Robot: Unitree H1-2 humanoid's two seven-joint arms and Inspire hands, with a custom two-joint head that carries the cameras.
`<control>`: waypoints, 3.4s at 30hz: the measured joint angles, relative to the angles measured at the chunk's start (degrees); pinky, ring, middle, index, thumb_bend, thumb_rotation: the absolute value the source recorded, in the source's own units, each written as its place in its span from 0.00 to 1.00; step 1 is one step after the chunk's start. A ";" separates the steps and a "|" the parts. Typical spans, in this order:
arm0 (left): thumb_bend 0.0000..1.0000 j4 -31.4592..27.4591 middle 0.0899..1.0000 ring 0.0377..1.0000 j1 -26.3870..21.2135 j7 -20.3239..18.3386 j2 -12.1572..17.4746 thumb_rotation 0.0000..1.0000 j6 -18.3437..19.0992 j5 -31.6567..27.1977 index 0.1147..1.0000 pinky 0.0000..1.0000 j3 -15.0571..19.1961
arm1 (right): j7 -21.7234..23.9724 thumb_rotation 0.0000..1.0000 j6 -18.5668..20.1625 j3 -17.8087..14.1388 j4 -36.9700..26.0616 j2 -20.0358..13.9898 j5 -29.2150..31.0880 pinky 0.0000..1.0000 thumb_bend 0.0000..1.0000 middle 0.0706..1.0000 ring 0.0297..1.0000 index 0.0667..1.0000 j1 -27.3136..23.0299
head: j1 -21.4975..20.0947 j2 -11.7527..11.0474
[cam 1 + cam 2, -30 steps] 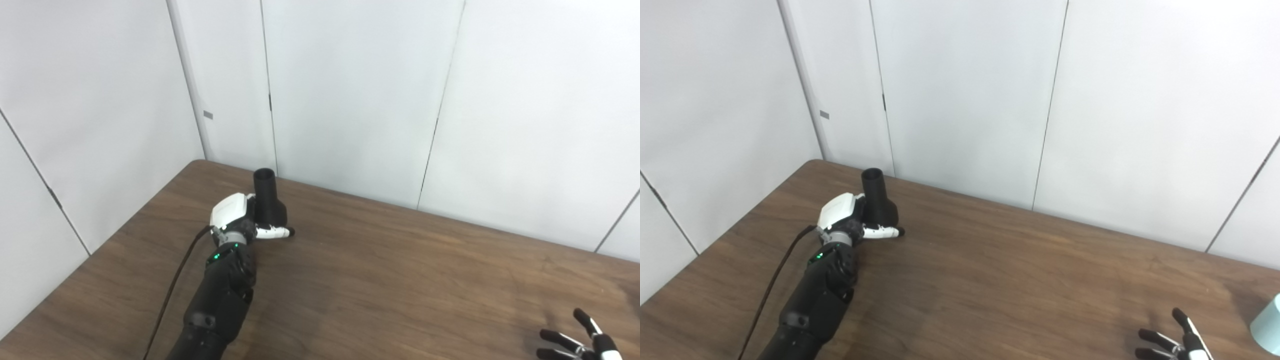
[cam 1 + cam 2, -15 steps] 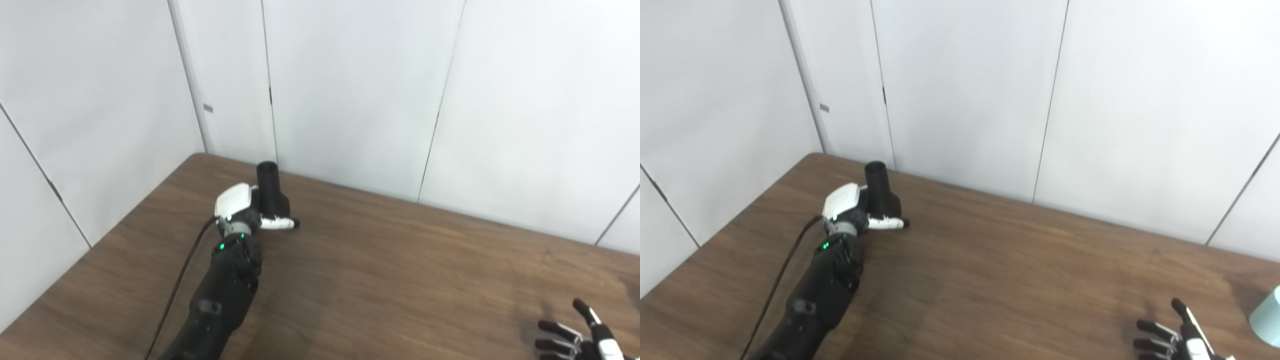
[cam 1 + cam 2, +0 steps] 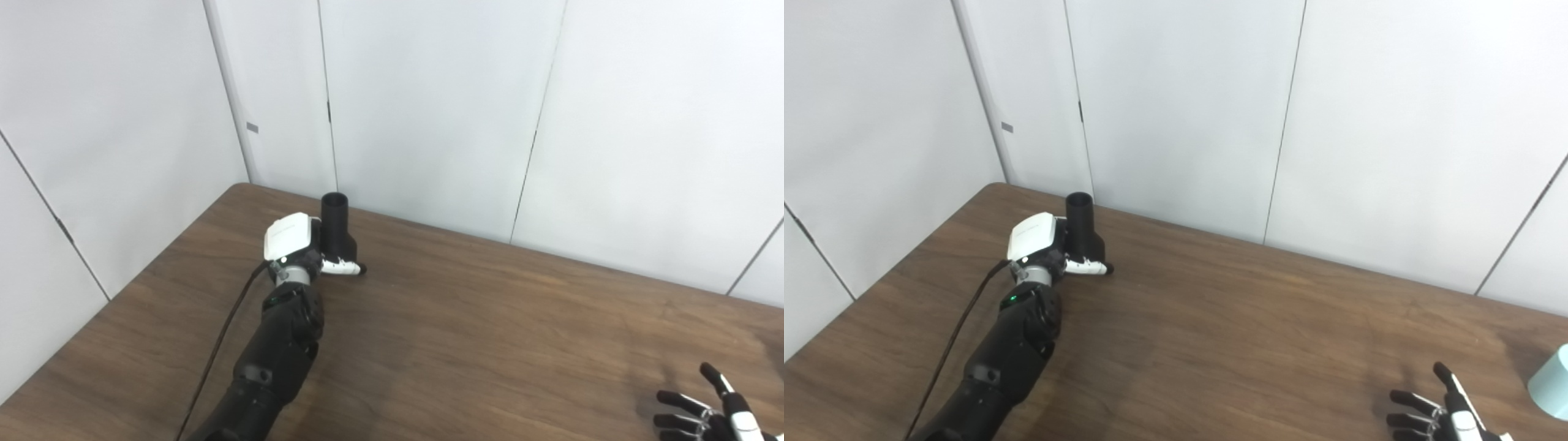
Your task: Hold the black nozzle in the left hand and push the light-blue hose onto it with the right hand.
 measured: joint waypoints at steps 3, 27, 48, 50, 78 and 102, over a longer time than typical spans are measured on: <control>0.52 -0.03 0.48 0.71 0.74 2.71 0.44 0.00 -0.19 -0.01 0.39 1.00 -1.76 | 0.00 1.00 -0.01 0.00 0.01 0.00 0.09 0.62 0.36 0.72 0.64 1.00 0.00 | -0.18 0.18; 0.52 -10.33 0.42 0.65 10.99 16.01 -1.08 0.00 -15.89 -2.09 0.44 1.00 -9.73 | -2.17 1.00 -9.45 3.85 5.41 2.02 -4.18 0.56 0.51 0.68 0.59 0.94 -0.71 | -16.17 2.55; 0.52 -24.18 0.39 0.64 19.47 4.77 -8.02 0.00 -22.91 0.70 0.46 1.00 -23.29 | -2.98 1.00 -8.69 7.24 3.45 3.60 -6.91 0.54 0.47 0.65 0.58 0.89 -0.76 | -20.57 5.54; 0.52 -24.13 0.39 0.64 19.61 4.54 -8.35 0.00 -23.81 0.99 0.46 1.00 -24.52 | -2.89 1.00 -7.83 7.61 2.45 3.86 -6.84 0.54 0.45 0.65 0.58 0.88 -0.55 | -20.92 5.80; 0.52 -20.60 0.38 0.75 17.50 3.32 -9.68 0.00 -29.65 0.22 0.46 1.00 -24.50 | -3.01 1.00 -3.95 4.77 -0.68 4.17 -3.57 0.55 0.52 0.64 0.58 0.86 -1.56 | -29.00 7.21; 0.52 -20.68 0.37 0.74 17.69 0.88 -9.36 0.00 -29.65 -0.29 0.46 1.00 -23.32 | 0.57 0.36 -4.29 -0.46 -4.52 -22.45 -27.15 0.74 0.71 0.78 0.79 0.73 -15.07 | -37.35 6.77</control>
